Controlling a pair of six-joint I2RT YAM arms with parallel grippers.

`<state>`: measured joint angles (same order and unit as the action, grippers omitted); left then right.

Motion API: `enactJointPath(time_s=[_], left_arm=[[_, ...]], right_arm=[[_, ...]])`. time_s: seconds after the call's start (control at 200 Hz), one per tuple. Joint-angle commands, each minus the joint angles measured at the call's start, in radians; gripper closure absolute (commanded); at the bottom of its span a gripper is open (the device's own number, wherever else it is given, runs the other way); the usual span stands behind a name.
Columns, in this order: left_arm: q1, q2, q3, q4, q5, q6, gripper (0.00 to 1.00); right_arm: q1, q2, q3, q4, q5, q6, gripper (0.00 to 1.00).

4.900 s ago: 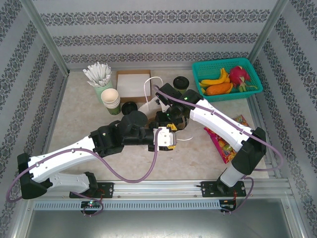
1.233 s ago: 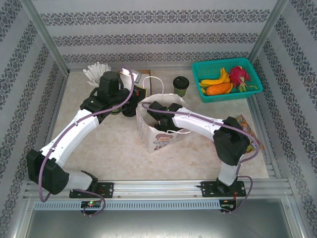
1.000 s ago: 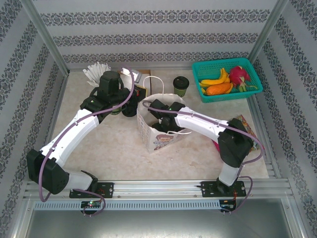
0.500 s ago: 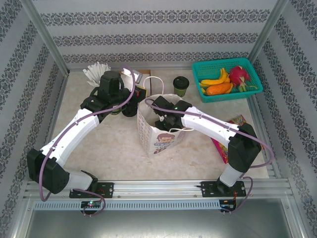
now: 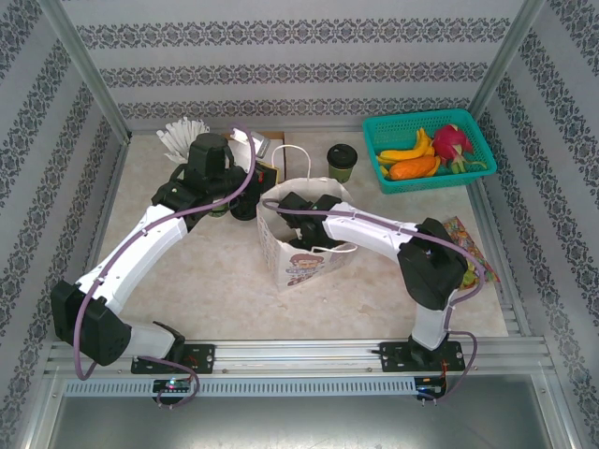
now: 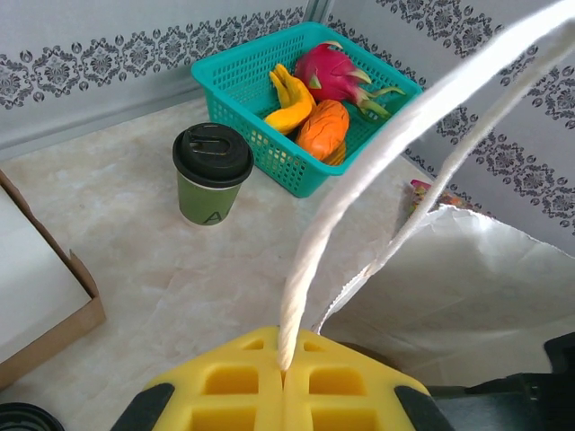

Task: Pack the takeout coffee

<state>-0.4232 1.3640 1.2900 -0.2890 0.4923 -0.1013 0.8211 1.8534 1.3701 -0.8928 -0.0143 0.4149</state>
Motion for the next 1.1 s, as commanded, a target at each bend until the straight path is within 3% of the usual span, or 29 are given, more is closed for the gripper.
enactJointPath(time_s=[0.0,0.475,0.729,0.894,1.094], left_arm=[[0.013,-0.009,0.038,-0.016,0.025,0.022,1.0],[0.014,-0.004,0.045,-0.041,0.066,0.023,1.0],[0.013,0.003,0.054,-0.062,0.072,0.04,1.0],[0.013,0.003,0.052,-0.064,0.08,0.04,1.0],[0.014,0.005,0.053,-0.067,0.084,0.043,1.0]], right_arm=[[0.009,0.049,-0.02,-0.028,0.059,0.008,0.98],[0.016,0.083,-0.028,-0.035,0.229,0.043,0.96],[0.032,-0.033,0.008,0.008,0.055,-0.021,0.94],[0.029,-0.057,-0.006,-0.009,0.127,0.013,0.95],[0.021,0.023,-0.042,-0.004,0.181,0.031,0.94]])
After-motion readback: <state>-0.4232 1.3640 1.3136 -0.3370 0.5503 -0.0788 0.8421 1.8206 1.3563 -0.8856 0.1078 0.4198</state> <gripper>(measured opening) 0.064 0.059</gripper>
